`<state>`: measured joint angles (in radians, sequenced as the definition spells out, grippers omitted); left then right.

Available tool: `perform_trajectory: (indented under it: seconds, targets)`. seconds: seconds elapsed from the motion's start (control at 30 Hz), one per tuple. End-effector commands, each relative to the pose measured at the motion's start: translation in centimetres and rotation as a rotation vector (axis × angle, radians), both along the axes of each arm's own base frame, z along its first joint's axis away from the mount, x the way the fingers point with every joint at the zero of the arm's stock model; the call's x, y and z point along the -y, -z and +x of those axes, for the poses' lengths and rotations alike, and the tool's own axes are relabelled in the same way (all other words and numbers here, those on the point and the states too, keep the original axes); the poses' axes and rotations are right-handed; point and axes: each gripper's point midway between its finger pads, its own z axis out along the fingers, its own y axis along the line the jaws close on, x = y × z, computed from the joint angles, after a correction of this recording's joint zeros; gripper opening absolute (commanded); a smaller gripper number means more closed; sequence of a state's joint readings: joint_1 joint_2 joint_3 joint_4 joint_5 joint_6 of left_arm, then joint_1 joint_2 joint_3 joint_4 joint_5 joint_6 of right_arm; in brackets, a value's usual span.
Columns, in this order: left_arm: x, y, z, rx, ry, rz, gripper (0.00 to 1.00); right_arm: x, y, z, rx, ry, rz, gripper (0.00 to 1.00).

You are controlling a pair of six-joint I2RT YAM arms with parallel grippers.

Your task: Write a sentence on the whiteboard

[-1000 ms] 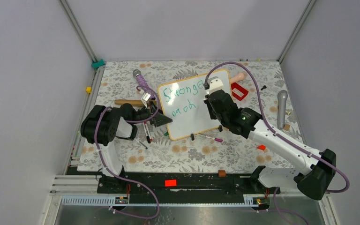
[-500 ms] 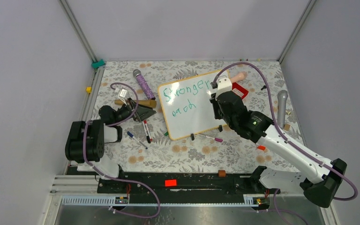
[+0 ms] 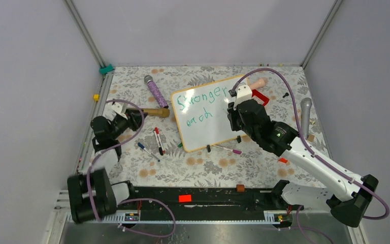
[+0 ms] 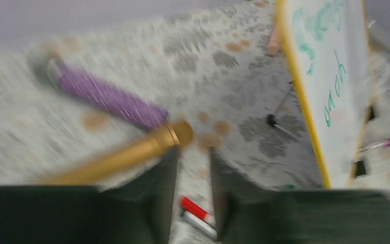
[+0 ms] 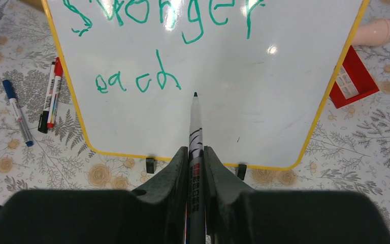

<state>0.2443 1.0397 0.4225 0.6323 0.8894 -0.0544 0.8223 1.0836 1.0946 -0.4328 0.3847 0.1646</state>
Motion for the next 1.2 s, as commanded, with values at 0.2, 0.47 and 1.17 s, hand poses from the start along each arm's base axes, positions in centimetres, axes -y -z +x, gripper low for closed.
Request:
perform_trajectory:
  seconds: [0.2, 0.47, 1.17]
  targets:
    - [-3.0, 4.5, 0.0, -0.108, 0.066, -0.290, 0.00, 0.1, -2.3, -0.4, 0.079, 0.002, 0.129, 0.00]
    - [-5.2, 7.6, 2.7, -0.299, -0.167, -0.309, 0.00, -0.1, -2.5, -0.9, 0.071, -0.019, 0.156, 0.00]
    - [-6.2, 0.5, -0.1, 0.069, -0.525, -0.304, 0.08, 0.2, -2.1, -0.8, 0.088, -0.018, 0.137, 0.00]
